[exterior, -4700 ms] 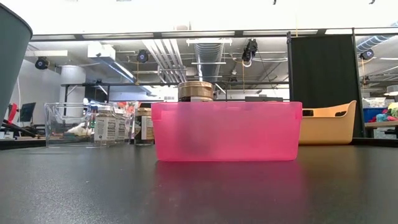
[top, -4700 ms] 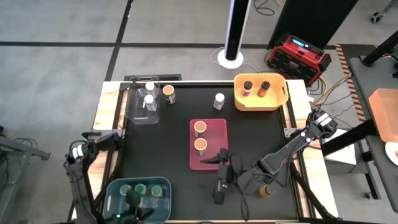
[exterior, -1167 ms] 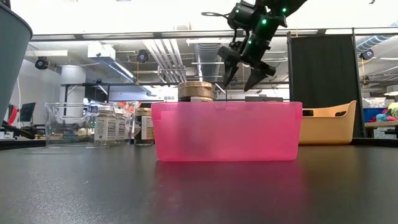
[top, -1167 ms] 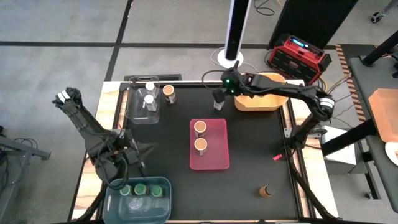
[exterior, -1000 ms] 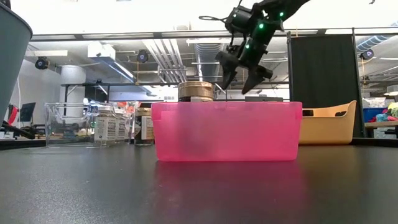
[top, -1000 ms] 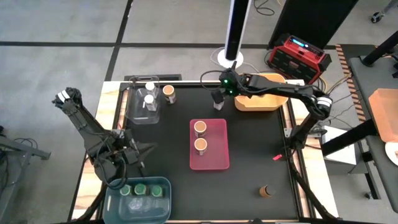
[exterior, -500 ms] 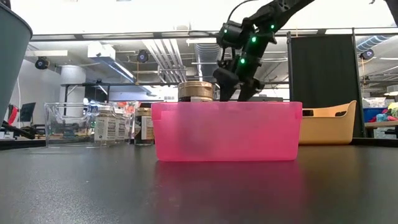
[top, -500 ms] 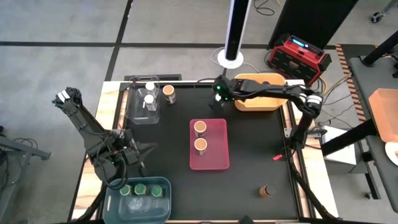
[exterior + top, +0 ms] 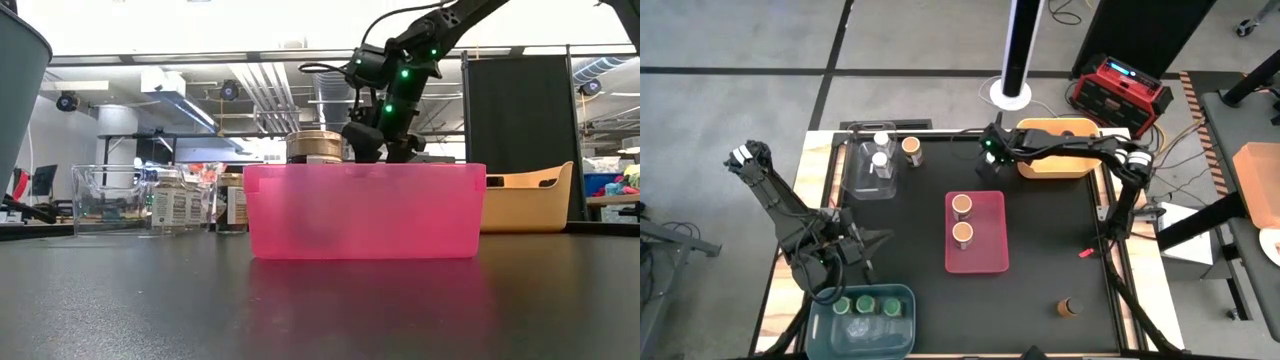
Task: Sort spices by type
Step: Put the white seasoning bottle into the transparent bin
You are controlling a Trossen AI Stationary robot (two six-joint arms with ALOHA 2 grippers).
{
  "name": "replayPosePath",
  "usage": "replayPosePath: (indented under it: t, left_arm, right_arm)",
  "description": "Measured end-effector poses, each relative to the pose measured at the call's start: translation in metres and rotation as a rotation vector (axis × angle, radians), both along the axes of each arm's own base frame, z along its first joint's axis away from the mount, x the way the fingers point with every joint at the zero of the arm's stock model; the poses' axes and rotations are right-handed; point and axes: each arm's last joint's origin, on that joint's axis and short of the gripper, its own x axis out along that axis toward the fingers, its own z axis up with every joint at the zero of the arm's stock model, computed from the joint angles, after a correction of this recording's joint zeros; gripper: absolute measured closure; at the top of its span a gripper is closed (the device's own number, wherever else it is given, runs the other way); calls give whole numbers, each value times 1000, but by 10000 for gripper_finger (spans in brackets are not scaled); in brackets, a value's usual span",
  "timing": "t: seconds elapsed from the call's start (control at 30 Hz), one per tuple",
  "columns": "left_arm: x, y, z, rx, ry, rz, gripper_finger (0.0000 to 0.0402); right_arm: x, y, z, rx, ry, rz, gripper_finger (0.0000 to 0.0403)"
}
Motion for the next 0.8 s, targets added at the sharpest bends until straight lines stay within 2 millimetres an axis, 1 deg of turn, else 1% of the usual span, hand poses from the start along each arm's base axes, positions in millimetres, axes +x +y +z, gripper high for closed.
replayPosePath:
  t: [0.1,0.17,0.27,0.37,0.53,0.63,0.77,0.8]
  left_arm:
    - [0,0,0,0,0,0,402]
    - [0,0,0,0,0,0,402]
    - [0,0,0,-1,0,-1,402]
    - [0,0,0,0,1,-1,402]
    - [0,0,0,-1,0,-1,402]
    - [0,0,0,-2,0,-1,402]
    - [0,0,0,-3,0,-1,402]
    - [0,0,0,-3,0,-1,402]
  right_arm:
    - [1,0,-3,6,8,1,15]
    - [2,-1,-9,12,23,1,19]
    - [5,-2,-17,13,46,5,35]
    - [6,-3,-20,14,49,5,57]
    - [8,-4,-22,11,34,-2,105]
    - [8,-4,-22,10,28,-5,143]
    - [9,-3,-22,12,23,-12,206]
    - [9,-3,-21,12,21,-10,211]
